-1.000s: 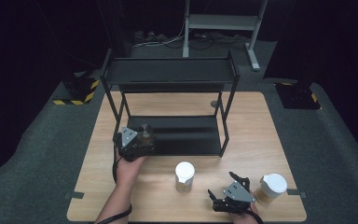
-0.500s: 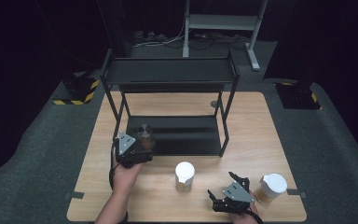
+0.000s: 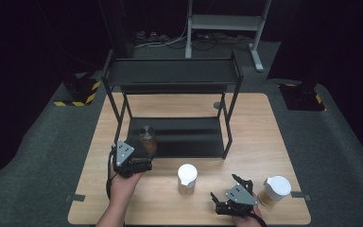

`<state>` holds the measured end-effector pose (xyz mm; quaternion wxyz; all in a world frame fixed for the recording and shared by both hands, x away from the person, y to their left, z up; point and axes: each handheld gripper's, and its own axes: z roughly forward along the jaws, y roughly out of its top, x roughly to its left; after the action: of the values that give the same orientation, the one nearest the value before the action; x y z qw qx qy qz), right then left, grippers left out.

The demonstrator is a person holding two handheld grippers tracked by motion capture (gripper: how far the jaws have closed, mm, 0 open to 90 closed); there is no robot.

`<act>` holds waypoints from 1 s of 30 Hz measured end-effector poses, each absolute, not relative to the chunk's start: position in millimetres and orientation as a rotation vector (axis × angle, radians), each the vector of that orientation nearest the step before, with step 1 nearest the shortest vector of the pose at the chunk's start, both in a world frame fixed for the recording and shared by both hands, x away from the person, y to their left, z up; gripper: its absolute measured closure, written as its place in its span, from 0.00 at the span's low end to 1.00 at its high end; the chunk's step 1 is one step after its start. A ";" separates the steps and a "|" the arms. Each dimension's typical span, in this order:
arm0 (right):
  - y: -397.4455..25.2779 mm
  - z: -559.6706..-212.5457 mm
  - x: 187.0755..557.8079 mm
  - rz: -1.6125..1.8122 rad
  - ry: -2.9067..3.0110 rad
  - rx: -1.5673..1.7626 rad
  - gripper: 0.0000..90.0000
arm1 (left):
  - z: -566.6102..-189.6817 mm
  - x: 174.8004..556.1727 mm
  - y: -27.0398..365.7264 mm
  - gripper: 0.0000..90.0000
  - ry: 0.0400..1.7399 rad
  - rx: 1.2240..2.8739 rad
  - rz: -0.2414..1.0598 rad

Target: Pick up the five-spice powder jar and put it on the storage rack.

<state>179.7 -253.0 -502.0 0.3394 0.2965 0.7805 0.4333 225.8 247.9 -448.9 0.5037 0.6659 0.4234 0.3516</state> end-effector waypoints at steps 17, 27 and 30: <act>-252.5 -502.0 179.7 1.126 2.033 0.772 0.00 | -454.1 187.0 252.7 0.00 0.983 1.635 0.856; -252.1 -502.2 179.3 1.124 2.030 0.771 0.00 | -465.4 166.8 259.2 0.00 0.978 1.660 0.846; -252.0 -502.4 178.9 1.122 2.029 0.767 0.00 | -471.9 160.6 262.4 0.00 0.989 1.663 0.839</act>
<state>178.9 -252.0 -502.4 0.3426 0.2952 0.7804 0.4317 160.6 262.4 -471.9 0.4934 0.6859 0.4078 0.3461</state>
